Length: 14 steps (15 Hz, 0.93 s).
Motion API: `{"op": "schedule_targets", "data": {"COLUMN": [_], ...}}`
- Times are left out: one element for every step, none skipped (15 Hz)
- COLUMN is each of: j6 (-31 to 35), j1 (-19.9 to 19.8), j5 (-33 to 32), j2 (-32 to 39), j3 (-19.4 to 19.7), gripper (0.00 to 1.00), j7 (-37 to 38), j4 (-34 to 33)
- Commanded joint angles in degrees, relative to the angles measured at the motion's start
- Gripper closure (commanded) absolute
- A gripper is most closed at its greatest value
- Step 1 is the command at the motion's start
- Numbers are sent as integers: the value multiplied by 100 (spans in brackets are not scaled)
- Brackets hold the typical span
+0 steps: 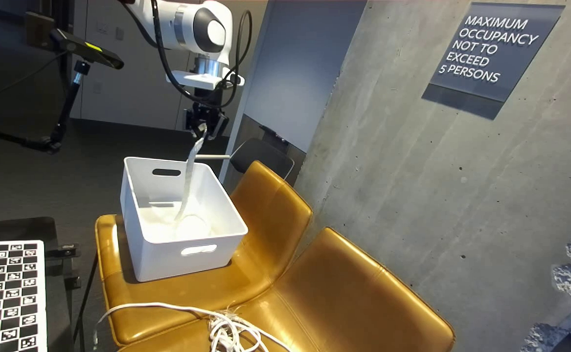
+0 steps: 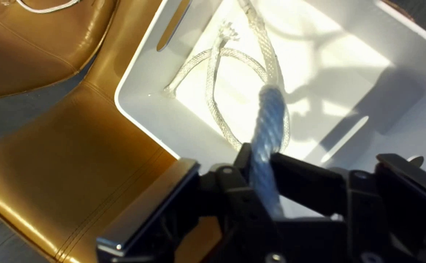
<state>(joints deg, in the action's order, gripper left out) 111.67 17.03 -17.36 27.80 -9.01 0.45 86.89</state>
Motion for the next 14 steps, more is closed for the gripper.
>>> {"op": "schedule_targets", "data": {"j6": [-57,-46,-23,31,108,173,236,328,399,488,581,677,775,862], "j1": [26,13,-14,-49,-92,-139,-196,-282,-365,-458,-548,-649,-754,-871], "j5": [131,131,144,150,138,135,137,150,156,149,149,131,122,123], "j2": [-114,-139,-182,-244,-342,-423,-505,-589,-649,-706,-750,-779,-812,-834], "j3": [3,9,17,25,38,49,65,92,120,163,204,261,319,383], "gripper": [54,46,39,31,25,18,10,3,0,0,0,0,0,0], "j7": [51,48,43,33,27,16,7,-17,-38,-45,-67,-91,-111,-161], "j4": [157,207,284,412,608,785,964,1169,1338,1516,1671,1829,1981,2118]}}
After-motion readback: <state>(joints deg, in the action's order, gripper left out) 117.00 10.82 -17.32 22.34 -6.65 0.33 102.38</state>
